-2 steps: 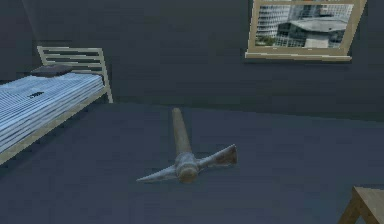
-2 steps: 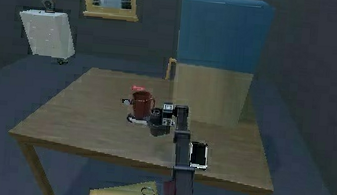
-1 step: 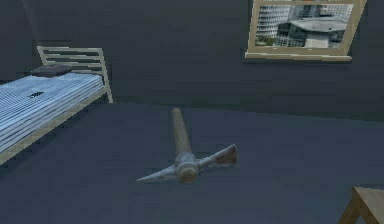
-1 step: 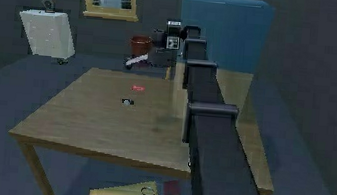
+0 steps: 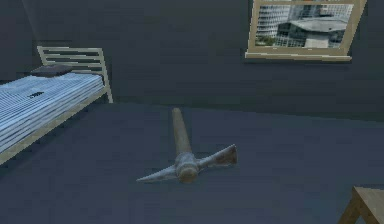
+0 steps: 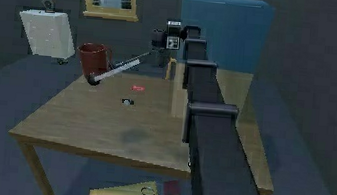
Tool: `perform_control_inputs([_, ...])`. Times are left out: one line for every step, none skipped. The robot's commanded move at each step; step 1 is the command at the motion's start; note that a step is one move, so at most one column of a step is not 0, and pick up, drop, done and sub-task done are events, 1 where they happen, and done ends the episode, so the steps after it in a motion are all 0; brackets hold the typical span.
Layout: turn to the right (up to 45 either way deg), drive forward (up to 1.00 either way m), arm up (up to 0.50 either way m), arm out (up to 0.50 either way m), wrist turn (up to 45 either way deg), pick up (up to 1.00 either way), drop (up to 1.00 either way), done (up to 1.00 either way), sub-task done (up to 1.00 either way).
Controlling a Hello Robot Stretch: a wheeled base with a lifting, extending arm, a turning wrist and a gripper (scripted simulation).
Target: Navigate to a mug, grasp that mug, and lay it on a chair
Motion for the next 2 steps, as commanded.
perform_control_inputs([0.0, 0.0, 0.0, 0.0, -45.0, 0.0, 0.0, 0.0, 0.0])
perform_control_inputs([0.0, 0.0, 0.0, 0.0, -15.0, 0.0, 0.0, 0.0, 0.0])
